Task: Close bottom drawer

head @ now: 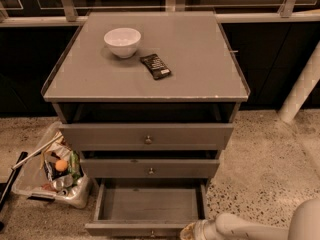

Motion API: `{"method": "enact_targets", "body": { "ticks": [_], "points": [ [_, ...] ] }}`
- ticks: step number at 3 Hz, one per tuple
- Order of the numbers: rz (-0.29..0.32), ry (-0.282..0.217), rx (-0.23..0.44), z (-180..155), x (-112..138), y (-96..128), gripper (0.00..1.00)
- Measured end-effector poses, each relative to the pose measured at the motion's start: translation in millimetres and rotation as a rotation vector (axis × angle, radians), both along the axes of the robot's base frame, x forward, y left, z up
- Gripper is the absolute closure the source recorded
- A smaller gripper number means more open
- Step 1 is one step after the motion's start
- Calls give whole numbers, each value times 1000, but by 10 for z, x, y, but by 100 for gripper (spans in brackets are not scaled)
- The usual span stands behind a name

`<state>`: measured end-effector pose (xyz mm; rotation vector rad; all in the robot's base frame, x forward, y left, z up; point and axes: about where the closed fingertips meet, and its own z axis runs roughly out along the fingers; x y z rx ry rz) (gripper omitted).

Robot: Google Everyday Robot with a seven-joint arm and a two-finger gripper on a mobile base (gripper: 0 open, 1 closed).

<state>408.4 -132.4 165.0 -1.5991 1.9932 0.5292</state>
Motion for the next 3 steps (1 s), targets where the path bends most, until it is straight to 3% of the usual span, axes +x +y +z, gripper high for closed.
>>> {"method": "enact_targets", "body": {
  "ticks": [3],
  "points": [
    [0,0,0,0,0,1,11]
  ]
}}
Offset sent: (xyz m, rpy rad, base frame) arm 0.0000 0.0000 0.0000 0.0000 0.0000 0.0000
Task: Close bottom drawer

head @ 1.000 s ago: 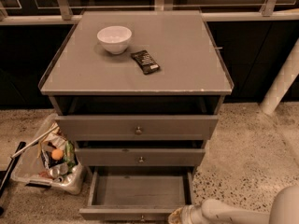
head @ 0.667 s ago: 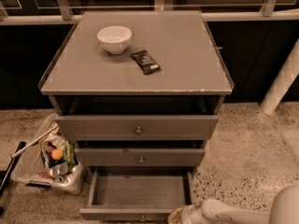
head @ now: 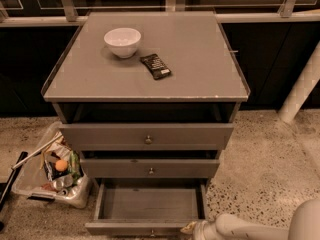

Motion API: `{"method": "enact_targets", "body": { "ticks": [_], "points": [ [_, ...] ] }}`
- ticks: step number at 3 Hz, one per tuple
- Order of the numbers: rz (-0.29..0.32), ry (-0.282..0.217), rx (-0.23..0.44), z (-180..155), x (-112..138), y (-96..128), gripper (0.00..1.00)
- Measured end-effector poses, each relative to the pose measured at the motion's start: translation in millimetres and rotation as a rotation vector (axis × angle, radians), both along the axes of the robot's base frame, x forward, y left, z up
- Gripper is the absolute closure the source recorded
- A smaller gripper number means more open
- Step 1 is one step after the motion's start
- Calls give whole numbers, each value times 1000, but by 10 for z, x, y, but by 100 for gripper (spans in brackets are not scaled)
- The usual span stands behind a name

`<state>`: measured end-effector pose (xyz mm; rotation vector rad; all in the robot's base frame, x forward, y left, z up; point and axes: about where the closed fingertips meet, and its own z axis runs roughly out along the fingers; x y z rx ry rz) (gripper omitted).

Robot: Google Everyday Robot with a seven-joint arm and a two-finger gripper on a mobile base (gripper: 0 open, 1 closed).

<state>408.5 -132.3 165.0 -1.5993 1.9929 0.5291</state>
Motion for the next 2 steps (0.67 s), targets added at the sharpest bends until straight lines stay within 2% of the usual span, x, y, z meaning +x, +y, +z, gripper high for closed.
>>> {"method": "enact_targets", "body": {
  "ticks": [1,2],
  "points": [
    [12,-18,-10,8,54,57,0],
    [24,-43,-15,29,147,112,0]
  ]
}}
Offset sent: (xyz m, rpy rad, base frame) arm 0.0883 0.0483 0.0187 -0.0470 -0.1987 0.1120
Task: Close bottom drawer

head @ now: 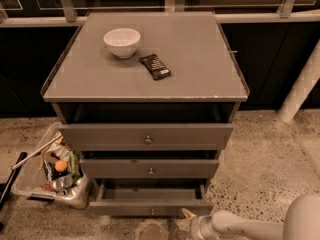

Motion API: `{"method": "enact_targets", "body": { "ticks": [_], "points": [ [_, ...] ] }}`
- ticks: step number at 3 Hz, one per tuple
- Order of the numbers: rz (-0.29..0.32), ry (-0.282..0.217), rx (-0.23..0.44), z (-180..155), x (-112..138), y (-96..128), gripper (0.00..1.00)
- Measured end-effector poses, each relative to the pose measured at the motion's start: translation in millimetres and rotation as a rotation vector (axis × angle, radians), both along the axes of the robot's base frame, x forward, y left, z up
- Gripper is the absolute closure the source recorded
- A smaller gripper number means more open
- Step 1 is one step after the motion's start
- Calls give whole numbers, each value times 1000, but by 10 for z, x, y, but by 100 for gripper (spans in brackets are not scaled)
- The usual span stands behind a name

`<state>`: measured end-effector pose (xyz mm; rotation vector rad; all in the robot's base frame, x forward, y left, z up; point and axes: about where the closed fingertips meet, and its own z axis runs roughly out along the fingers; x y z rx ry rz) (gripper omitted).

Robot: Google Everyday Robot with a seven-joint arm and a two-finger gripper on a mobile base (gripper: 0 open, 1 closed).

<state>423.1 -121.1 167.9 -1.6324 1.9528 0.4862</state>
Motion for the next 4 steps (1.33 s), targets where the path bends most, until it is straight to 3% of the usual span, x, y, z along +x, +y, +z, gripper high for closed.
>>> {"method": "enact_targets", "body": {
  "ticks": [1,2,3,4],
  "points": [
    [47,-56,-11,10,379,197,17],
    [68,-110,-58,-95,979,323,41],
    [49,-108,-87,-219,1137,288,64],
    [25,-130,-98,-269,1473,273,88]
  ]
}}
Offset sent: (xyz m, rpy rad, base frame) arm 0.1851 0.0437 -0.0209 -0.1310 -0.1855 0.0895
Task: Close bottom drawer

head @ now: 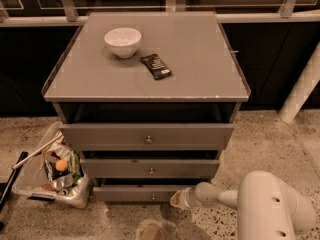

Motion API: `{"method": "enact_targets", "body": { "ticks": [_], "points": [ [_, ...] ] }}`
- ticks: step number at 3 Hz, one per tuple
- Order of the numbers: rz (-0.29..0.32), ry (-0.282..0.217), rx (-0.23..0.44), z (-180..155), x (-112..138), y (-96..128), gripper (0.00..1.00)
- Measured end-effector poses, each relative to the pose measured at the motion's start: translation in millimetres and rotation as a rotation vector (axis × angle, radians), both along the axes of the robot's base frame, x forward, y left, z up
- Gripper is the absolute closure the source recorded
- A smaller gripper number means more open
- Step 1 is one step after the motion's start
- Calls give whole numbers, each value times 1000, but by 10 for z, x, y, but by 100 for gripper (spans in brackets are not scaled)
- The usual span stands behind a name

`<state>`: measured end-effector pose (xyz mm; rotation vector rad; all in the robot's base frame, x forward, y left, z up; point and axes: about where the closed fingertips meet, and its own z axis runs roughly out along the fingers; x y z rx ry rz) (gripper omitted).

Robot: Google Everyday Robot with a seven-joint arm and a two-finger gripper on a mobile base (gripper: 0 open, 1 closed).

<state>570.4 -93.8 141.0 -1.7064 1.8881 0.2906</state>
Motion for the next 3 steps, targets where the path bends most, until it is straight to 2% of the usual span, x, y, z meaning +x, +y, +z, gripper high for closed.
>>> {"method": "enact_targets", "body": {
  "ticks": [1,2,3],
  "points": [
    [-70,-58,17,148,350,-283,100],
    [-70,-58,17,148,333,-276,100],
    [-109,-104,38,266,434,-427,100]
  ]
}}
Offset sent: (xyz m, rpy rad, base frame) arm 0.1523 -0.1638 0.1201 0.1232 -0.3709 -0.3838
